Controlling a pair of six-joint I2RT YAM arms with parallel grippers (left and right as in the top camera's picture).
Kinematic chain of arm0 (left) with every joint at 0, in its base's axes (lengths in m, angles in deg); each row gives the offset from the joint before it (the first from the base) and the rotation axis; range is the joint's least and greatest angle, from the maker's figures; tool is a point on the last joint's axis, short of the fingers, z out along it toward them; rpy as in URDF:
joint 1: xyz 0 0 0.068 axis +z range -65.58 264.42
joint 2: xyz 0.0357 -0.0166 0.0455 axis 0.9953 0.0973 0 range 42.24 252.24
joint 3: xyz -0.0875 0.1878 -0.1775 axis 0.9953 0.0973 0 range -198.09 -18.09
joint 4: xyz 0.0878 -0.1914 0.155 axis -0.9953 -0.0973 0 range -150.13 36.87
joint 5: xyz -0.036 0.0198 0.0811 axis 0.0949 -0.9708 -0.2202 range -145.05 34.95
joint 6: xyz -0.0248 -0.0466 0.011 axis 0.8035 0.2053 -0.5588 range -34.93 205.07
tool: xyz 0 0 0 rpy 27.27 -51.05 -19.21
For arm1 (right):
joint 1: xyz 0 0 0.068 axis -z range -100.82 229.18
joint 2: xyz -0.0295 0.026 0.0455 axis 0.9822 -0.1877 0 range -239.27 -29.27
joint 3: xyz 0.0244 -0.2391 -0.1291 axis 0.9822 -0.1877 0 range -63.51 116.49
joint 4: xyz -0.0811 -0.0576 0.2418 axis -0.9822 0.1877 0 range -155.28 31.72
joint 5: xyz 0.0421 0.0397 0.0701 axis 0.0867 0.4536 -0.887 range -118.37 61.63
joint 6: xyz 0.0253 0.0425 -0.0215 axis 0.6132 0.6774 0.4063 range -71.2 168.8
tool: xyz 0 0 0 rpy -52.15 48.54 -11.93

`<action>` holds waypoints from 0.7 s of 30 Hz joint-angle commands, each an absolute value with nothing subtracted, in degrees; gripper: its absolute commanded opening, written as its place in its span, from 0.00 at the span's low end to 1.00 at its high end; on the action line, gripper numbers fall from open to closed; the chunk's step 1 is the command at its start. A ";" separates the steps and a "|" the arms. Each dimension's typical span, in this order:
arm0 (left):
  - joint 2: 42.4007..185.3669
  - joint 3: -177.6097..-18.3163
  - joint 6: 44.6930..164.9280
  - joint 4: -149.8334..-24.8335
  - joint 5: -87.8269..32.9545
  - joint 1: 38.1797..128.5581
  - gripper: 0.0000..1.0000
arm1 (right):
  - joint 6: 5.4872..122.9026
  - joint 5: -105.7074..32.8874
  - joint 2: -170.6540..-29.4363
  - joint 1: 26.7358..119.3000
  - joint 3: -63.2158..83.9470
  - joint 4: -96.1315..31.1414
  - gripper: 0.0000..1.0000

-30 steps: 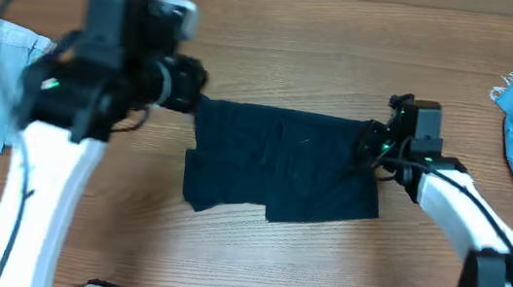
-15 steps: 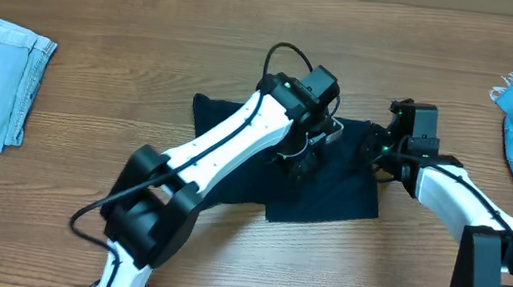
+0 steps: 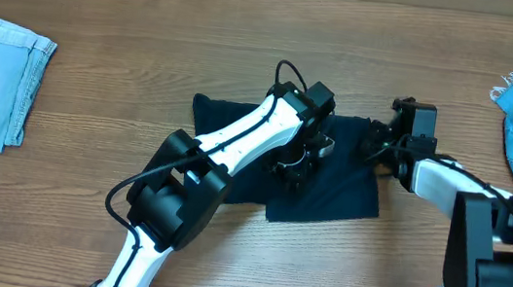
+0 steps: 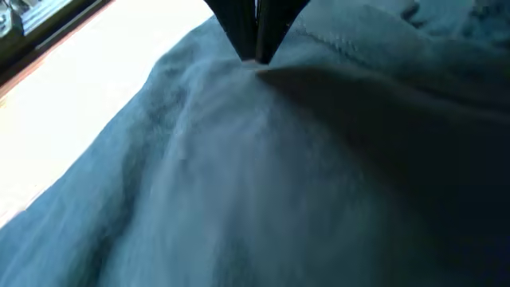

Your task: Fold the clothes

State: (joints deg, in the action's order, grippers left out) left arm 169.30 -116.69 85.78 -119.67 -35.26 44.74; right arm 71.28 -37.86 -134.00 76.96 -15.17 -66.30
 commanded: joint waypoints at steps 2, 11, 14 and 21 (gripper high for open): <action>169.54 -116.80 86.79 -121.16 -34.04 44.63 0.04 | 71.34 -35.50 -134.90 78.95 -14.63 -72.83 0.04; 168.38 -118.01 87.31 -120.39 -38.80 45.48 0.04 | 71.32 -50.69 -131.36 84.55 -10.02 -68.22 0.15; 165.39 -121.20 88.17 -120.37 -39.20 47.14 0.08 | 71.30 -51.66 -128.62 86.86 -6.89 -59.39 0.42; 152.30 -128.98 93.94 -120.59 -48.99 53.39 0.34 | 70.82 -59.24 -124.62 89.33 -3.81 -39.41 0.57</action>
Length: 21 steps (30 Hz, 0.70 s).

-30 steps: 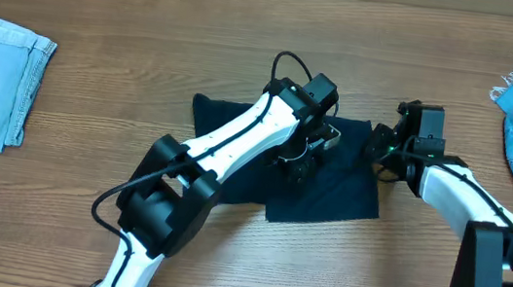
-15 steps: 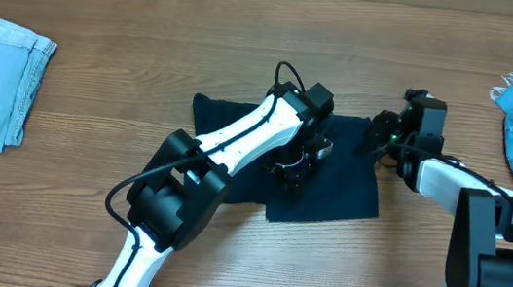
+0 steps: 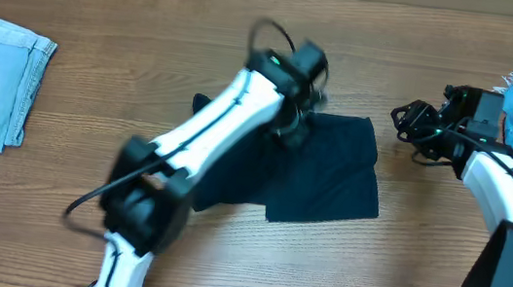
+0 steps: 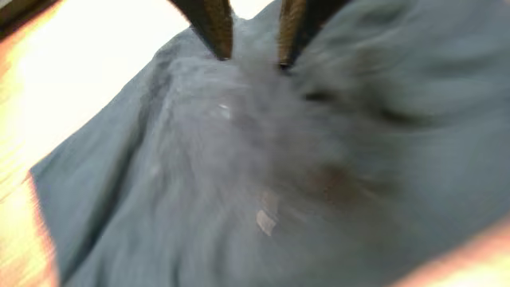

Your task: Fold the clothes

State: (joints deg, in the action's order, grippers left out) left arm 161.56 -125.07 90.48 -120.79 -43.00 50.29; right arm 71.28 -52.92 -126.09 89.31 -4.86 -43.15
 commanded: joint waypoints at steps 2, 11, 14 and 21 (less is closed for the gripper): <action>149.22 -128.96 93.89 -120.85 -50.36 56.06 0.39 | 68.06 -60.00 -124.65 88.74 -3.81 -33.95 0.61; 143.66 -129.96 100.78 -128.57 -57.69 71.90 0.33 | 59.30 -52.16 -125.34 88.42 -4.27 -25.07 1.00; 136.67 -131.64 101.50 -129.75 -57.49 77.09 0.45 | 53.75 -52.92 -128.93 88.42 -4.27 -26.34 1.00; 123.60 -131.73 101.37 -131.15 -59.48 80.67 1.00 | 43.96 -60.22 -137.50 88.42 -4.27 -28.97 0.99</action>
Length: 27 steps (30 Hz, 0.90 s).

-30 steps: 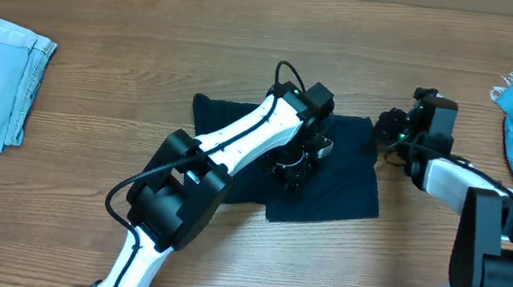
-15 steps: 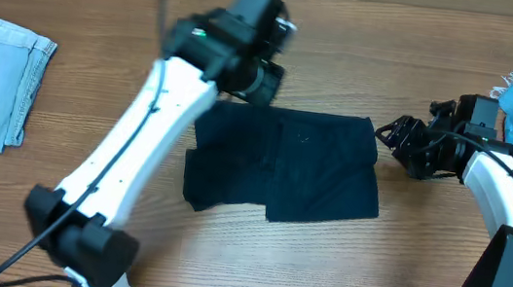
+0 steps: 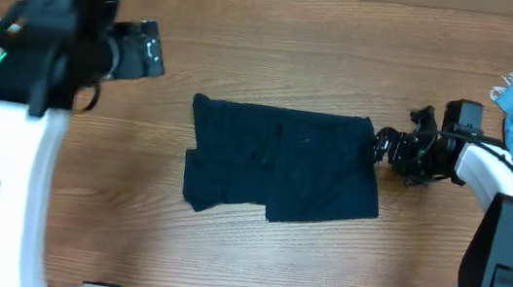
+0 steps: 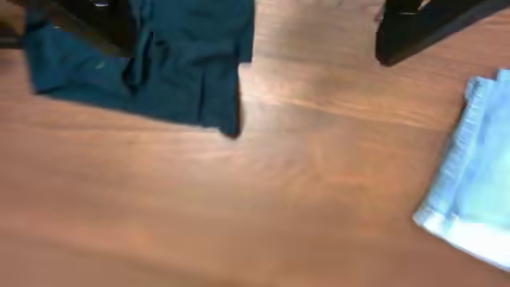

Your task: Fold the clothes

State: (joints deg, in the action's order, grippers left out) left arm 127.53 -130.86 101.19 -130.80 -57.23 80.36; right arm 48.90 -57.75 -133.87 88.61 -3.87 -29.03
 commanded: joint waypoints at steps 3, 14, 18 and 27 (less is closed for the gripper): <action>121.46 -131.73 101.37 -131.04 -59.57 80.67 1.00 | 41.79 -63.11 -139.79 88.22 -4.27 -26.98 0.99; 121.35 -131.71 101.41 -131.06 -59.52 80.65 1.00 | 36.11 -72.79 -145.67 88.18 -8.92 -23.57 0.87; 121.35 -131.71 101.39 -131.12 -59.52 80.65 1.00 | 35.76 -74.82 -145.65 88.20 -8.97 -26.60 0.70; 121.35 -131.71 101.39 -131.12 -59.52 80.65 1.00 | 45.38 -68.29 -140.91 88.74 -5.23 -27.04 0.16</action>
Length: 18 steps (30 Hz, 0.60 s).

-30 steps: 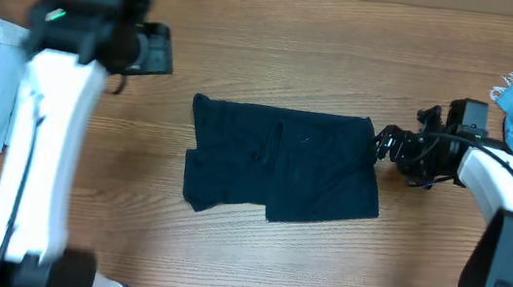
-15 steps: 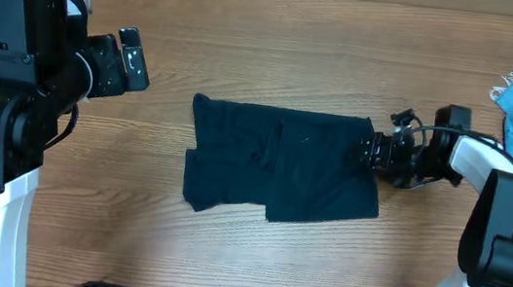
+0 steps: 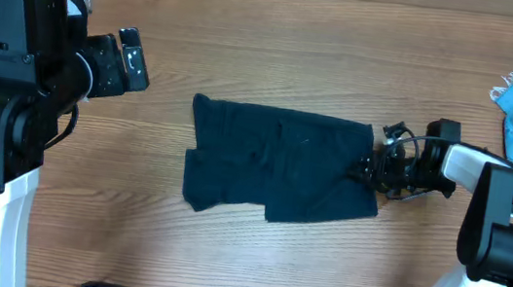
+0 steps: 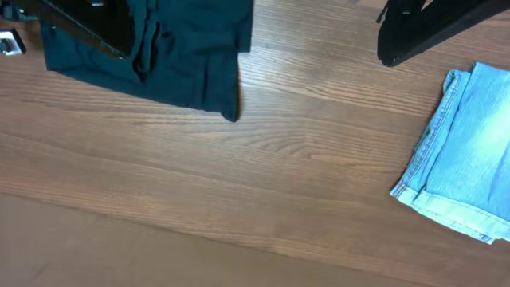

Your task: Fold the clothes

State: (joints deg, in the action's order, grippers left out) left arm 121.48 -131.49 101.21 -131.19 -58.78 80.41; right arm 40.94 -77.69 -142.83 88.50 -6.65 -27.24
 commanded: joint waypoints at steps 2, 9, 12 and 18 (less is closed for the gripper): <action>121.35 -131.71 101.39 -131.12 -59.52 80.65 1.00 | 47.58 -68.22 -136.95 88.85 -3.92 -26.69 0.10; 121.35 -131.71 101.39 -131.15 -59.52 80.65 1.00 | 52.11 -55.44 -128.01 89.20 0.45 -20.53 0.04; 121.35 -131.71 101.39 -131.15 -59.52 80.65 1.00 | 53.92 -52.94 -126.18 89.40 3.64 -18.34 0.04; 121.35 -131.71 101.39 -131.12 -59.52 80.65 1.00 | 53.97 -51.28 -125.91 89.38 9.61 -12.86 0.04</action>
